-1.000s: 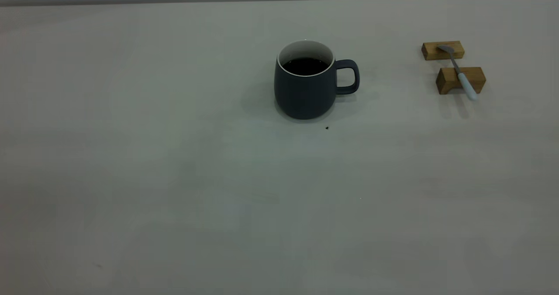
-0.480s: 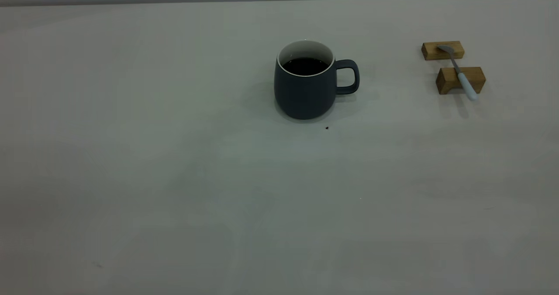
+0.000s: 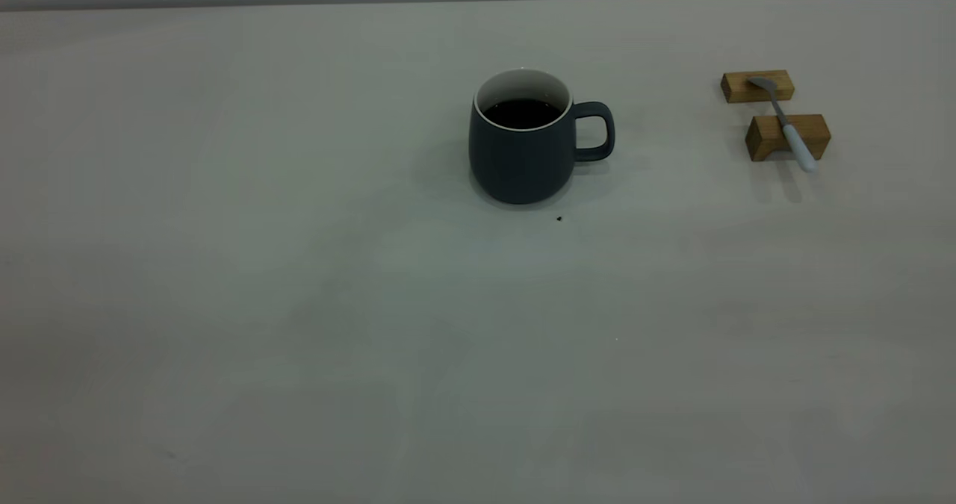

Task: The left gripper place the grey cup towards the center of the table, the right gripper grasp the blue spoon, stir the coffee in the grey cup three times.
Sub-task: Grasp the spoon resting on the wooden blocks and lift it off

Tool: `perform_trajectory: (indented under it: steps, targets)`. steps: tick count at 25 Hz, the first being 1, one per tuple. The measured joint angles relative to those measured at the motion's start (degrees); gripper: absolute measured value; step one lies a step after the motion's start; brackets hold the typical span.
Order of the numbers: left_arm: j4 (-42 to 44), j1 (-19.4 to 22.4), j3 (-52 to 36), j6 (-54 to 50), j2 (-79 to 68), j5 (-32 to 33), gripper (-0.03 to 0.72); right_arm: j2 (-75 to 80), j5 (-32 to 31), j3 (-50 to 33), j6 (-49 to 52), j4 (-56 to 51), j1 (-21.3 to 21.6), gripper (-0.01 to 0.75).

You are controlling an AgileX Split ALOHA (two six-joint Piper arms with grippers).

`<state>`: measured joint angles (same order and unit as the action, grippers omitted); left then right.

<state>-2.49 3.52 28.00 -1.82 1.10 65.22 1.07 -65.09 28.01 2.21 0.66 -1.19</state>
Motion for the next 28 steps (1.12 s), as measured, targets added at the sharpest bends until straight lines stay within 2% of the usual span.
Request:
perform_trajectory:
  steps: [4, 10, 13, 19, 28]
  targets:
    - [0.0, 0.0, 0.0, 0.0, 0.0, 0.0, 0.585, 2.67, 3.33, 0.04, -0.4, -2.19, 0.0, 0.28]
    - [0.0, 0.0, 0.0, 0.0, 0.0, 0.0, 0.585, 15.9, 10.3, 2.59, -7.6, -4.9, 0.0, 0.522]
    - [0.0, 0.0, 0.0, 0.0, 0.0, 0.0, 0.585, 23.85, 14.95, 3.89, -11.39, -8.55, 0.0, 0.59]
    - [0.0, 0.0, 0.0, 0.0, 0.0, 0.0, 0.585, 41.29, 24.07, 4.62, -14.38, -15.17, 0.0, 0.574]
    - [0.0, 0.0, 0.0, 0.0, 0.0, 0.0, 0.585, 70.04, 28.37, 9.46, -21.21, -21.9, 0.0, 0.569]
